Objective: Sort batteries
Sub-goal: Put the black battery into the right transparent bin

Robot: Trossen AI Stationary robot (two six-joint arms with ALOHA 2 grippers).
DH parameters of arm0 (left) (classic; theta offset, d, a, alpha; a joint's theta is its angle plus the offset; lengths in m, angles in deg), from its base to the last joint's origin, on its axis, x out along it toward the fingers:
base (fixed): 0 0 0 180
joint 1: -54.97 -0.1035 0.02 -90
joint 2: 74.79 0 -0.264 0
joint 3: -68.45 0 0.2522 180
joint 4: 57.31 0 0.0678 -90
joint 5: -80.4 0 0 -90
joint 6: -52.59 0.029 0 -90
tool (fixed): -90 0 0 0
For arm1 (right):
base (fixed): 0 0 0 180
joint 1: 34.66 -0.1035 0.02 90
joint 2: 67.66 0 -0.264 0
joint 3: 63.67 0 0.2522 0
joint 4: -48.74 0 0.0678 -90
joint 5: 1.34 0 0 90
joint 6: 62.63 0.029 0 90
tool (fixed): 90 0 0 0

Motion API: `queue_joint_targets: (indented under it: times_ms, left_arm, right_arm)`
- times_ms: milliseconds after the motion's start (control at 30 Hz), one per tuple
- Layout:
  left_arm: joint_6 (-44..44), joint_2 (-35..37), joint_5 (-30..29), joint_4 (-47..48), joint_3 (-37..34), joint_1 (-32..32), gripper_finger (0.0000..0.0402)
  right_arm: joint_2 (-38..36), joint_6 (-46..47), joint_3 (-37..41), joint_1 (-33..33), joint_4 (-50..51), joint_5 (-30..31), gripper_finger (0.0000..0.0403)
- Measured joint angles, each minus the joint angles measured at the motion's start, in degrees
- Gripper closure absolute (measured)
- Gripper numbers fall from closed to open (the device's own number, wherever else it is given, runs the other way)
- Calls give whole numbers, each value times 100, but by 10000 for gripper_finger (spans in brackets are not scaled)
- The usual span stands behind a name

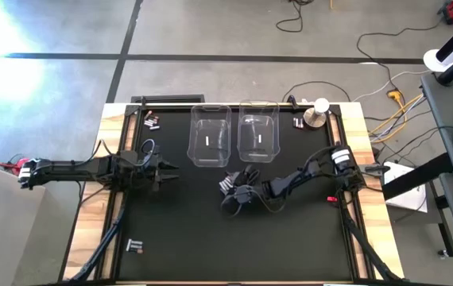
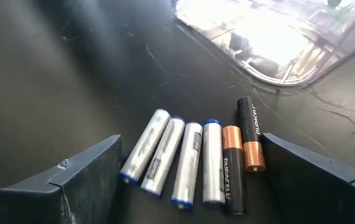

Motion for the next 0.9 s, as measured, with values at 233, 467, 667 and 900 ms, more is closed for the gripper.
queue_joint_targets:
  times_ms: [233,467,667,900]
  left_arm:
    - [-2,0,0,1,0,1,246]
    - [0,0,0,0,0,0,246]
    - [0,0,0,0,0,2,246]
    - [-2,-15,0,-39,0,2,246]
  right_arm:
    - [0,31,0,-159,0,-18,35]
    - [29,118,-111,-244,62,67,35]
    - [253,-145,-462,-275,77,154,35]
    - [740,-129,-1165,-391,224,346,35]
